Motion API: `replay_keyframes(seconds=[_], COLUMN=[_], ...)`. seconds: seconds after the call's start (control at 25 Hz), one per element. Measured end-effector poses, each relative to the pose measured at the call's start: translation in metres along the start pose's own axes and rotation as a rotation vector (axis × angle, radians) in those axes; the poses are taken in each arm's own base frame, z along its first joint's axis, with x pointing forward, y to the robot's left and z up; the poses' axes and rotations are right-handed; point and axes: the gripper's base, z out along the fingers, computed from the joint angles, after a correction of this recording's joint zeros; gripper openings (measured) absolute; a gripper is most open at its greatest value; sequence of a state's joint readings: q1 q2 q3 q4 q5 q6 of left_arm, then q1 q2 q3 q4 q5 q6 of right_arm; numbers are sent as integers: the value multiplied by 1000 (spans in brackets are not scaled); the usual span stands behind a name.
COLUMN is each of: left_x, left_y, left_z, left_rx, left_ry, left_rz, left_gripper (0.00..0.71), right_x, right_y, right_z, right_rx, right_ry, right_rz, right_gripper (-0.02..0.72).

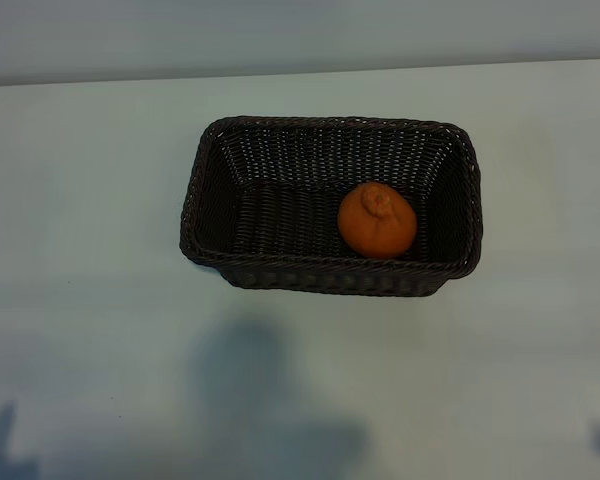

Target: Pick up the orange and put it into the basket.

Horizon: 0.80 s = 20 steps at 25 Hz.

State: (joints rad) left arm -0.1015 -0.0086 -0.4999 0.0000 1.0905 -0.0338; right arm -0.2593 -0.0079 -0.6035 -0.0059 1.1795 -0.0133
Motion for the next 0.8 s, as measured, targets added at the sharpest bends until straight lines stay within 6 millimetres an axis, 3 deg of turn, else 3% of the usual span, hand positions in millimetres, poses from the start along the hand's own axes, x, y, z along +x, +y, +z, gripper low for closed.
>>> replay_keyframes(seconds=[0.28,0.8], left_x=[0,0], left_y=[0,0], left_z=[0,0], left_rx=[0,0], left_ry=[0,0], left_rz=[0,0], left_gripper=[593,593], right_x=[11,11], right_y=[1,0], right_z=[19,27], right_rx=[-6,0], right_ry=[46,8], right_rz=[2,-3], right_gripper=[581,581])
